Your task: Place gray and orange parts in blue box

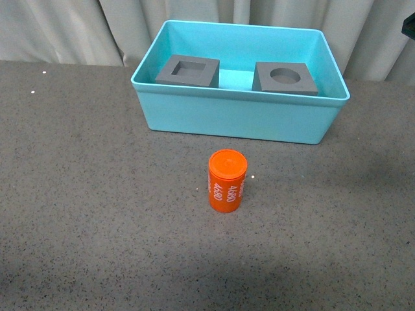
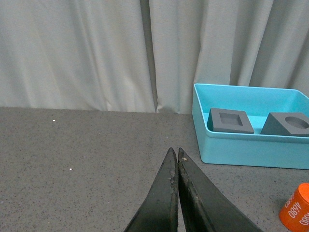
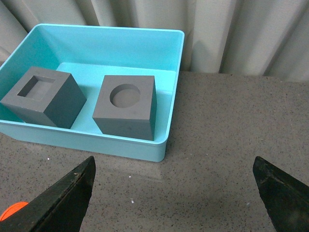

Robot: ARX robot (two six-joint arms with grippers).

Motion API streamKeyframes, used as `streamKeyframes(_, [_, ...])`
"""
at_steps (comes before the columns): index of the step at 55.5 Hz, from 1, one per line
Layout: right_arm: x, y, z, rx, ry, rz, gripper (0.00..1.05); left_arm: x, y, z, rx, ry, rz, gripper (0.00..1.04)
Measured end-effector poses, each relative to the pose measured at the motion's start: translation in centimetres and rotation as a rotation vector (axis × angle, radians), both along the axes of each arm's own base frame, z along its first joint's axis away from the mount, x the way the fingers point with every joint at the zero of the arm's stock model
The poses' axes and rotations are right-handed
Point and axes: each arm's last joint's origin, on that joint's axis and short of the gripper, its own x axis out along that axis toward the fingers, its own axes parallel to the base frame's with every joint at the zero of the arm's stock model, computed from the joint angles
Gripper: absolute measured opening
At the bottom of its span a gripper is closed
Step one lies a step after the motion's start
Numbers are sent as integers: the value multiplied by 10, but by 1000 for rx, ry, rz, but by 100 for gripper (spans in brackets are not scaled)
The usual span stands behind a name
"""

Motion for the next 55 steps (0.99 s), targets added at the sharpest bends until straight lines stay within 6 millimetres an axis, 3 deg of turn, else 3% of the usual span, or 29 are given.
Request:
streamKeyframes(22, [0, 0, 0, 0, 0, 0, 95, -14, 0, -3, 0, 7, 0, 4])
streamKeyframes(34, [0, 0, 0, 0, 0, 0, 95, -14, 0, -3, 0, 7, 0, 56])
streamKeyframes(44, [0, 0, 0, 0, 0, 0, 95, -14, 0, -3, 0, 7, 0, 92])
streamKeyframes(47, [0, 0, 0, 0, 0, 0, 95, -14, 0, -3, 1, 7, 0, 100])
streamKeyframes(55, [0, 2, 1, -58, -41, -5, 95, -14, 0, -3, 3, 7, 0, 98])
